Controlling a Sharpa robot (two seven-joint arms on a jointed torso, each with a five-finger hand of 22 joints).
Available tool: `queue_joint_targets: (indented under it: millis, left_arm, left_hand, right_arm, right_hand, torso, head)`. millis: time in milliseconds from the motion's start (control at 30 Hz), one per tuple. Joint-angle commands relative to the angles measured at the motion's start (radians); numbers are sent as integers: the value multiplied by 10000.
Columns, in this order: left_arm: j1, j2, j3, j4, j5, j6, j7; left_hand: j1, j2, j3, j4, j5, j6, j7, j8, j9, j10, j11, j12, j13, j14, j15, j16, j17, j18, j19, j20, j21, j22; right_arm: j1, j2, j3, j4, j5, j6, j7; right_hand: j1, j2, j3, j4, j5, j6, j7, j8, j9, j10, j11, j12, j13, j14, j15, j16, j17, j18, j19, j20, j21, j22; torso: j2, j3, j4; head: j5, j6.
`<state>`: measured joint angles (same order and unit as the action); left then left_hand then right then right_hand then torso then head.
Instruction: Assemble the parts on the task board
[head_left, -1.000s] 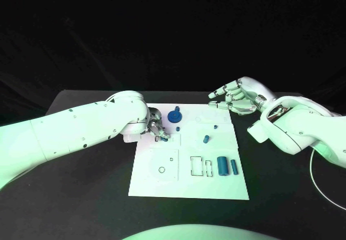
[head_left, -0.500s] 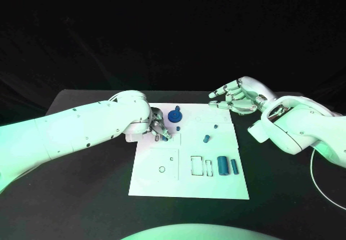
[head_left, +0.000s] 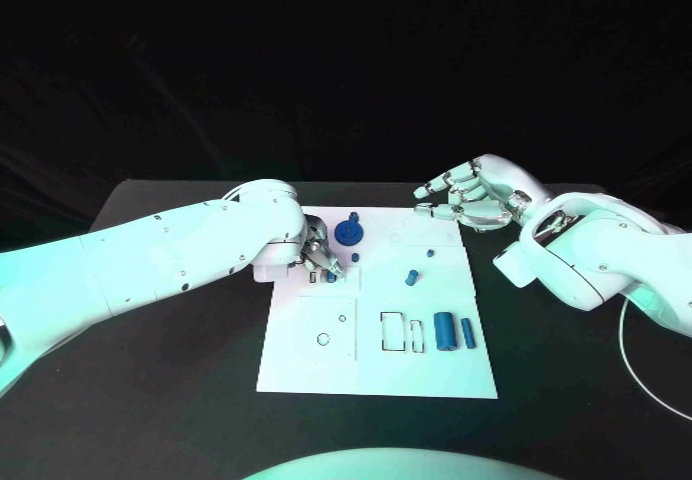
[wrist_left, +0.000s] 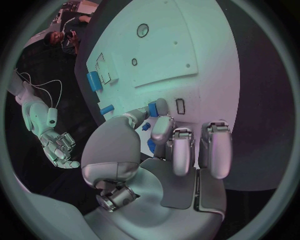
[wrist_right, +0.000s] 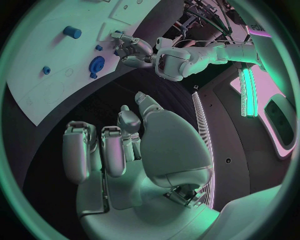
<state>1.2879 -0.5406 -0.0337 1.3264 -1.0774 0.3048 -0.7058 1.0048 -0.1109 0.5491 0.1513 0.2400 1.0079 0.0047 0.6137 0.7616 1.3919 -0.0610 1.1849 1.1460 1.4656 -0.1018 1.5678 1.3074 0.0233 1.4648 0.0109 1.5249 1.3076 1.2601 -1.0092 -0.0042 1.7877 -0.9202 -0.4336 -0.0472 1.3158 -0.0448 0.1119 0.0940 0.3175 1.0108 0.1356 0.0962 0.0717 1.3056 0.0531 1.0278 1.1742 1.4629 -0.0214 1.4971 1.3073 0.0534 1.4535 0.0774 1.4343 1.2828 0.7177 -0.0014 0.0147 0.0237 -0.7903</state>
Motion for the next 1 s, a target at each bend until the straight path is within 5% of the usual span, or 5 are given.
queue_joint_targets:
  millis: [33, 433, 633, 833, 1000]
  left_arm:
    - [-62, 86, -51, -96, 143, 344, -1265]
    - [-62, 84, -48, -273, 173, 401, -1259]
    - [-62, 47, -44, -189, 144, 377, -1286]
    - [-61, -84, -14, -53, -244, 77, -1322]
    - [-30, -252, 66, 88, -389, -167, -1315]
  left_hand:
    - [-126, 43, -57, -2, 17, -6, 12, -70, -8, 69, 24, 40, -5, 1052, -74, 30, 2634, -88, 811, -85, 35, 2052]
    - [-204, 161, -167, 65, 16, 14, 15, -105, -15, 75, 24, 39, 3, 1052, -78, 30, 2634, -90, 815, -89, 40, 2063]
    - [-710, -128, -1098, 358, -59, 127, 35, -145, -9, 92, 42, 32, 11, 1052, -59, 30, 2634, -97, 826, -77, 57, 2095]
    - [-881, -195, -2661, 840, -1768, 210, -7, -229, 1, 116, 3, 25, 24, 1052, -82, 30, 2634, -104, 841, -108, 76, 2132]
    - [-868, -185, -3575, 1241, -1919, 229, -26, -246, 43, 91, 5, -53, -53, 1052, -116, 30, 2634, -108, 847, -117, 82, 2149]
  right_arm:
    - [-2, -2, 0, 51, 0, 219, 22]
    - [-3, -12, -2, 87, 2, 279, 10]
    - [-3, -15, -3, 56, 2, 276, 16]
    - [-3, -32, -3, -16, 2, 248, 14]
    - [-3, -38, -3, -85, 2, 227, 13]
  right_hand:
    - [-106, -36, -2, 46, 46, 58, 2, -44, -10, -36, -64, -51, -8, 834, -70, -35, 1570, 74, -83, -17, -62, -13]
    - [-143, -58, -21, 65, 53, 60, 4, -50, -11, -47, -61, -69, -26, 830, -68, -48, 1553, 78, -92, -17, -73, -34]
    - [-204, -91, -60, 96, -3, 62, 1, -60, -13, -66, -61, -103, -61, 823, -67, -74, 1522, 88, -113, -17, -102, -85]
    - [-206, -127, -85, 88, -99, 56, -3, -74, -15, -56, -64, -78, -54, 820, -69, -86, 1509, 91, -118, -18, -113, -101]
    - [-205, -135, -92, 85, -130, 56, -5, -77, -15, -51, -64, -69, -50, 820, -70, -86, 1509, 92, -120, -18, -117, -106]
  torso:
    - [1, -13, 4]
    - [-1, -22, 21]
    - [-7, -17, 12]
    - [-16, -13, 20]
    - [-11, -7, 14]
  head:
    - [-9, 5]
    - [-5, -27]
    - [4, -20]
    - [10, -5]
    - [24, 30]
